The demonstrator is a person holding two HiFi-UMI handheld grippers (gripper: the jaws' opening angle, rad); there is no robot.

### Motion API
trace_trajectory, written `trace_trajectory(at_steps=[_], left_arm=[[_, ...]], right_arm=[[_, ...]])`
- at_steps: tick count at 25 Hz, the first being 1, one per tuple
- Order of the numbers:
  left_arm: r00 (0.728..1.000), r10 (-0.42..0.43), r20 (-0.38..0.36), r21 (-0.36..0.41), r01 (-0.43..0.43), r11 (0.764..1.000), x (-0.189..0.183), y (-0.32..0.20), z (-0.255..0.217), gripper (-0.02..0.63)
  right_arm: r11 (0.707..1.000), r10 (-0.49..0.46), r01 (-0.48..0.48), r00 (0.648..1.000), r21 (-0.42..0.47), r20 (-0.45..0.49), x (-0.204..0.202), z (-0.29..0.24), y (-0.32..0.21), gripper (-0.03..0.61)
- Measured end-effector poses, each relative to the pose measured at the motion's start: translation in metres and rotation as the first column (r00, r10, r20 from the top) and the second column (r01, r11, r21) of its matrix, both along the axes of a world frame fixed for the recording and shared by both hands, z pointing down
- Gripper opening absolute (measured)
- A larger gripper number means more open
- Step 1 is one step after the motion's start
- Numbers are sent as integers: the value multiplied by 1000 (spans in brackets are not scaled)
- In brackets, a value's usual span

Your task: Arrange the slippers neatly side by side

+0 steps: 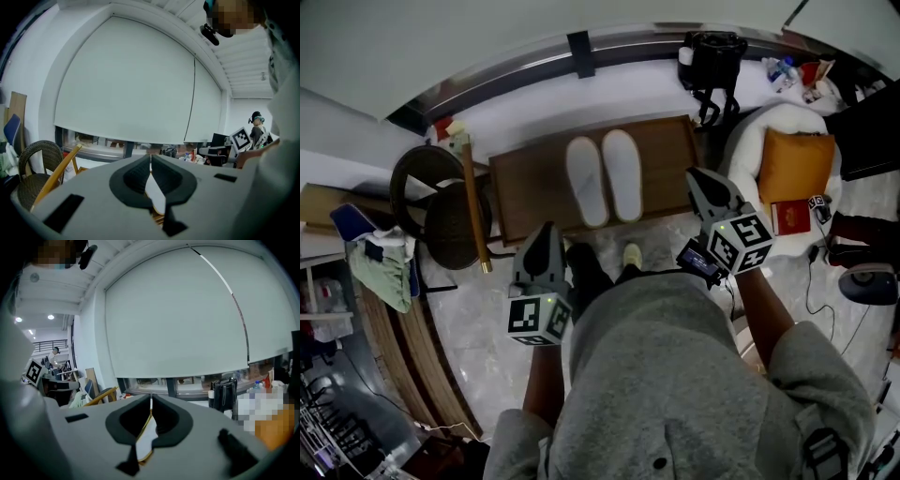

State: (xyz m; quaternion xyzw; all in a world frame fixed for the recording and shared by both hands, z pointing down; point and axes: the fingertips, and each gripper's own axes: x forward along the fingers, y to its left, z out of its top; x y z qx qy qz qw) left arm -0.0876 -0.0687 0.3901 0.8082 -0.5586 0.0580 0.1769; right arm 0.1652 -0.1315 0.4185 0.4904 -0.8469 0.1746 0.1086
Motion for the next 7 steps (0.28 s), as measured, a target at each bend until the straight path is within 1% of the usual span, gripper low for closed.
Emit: trace_trajectory(at_steps=[7], left_arm=[[1000, 2, -1, -9, -2, 1000, 7, -3, 8, 23]], right_arm=[[1000, -11, 11, 1000, -6, 4, -4, 4, -5, 32]])
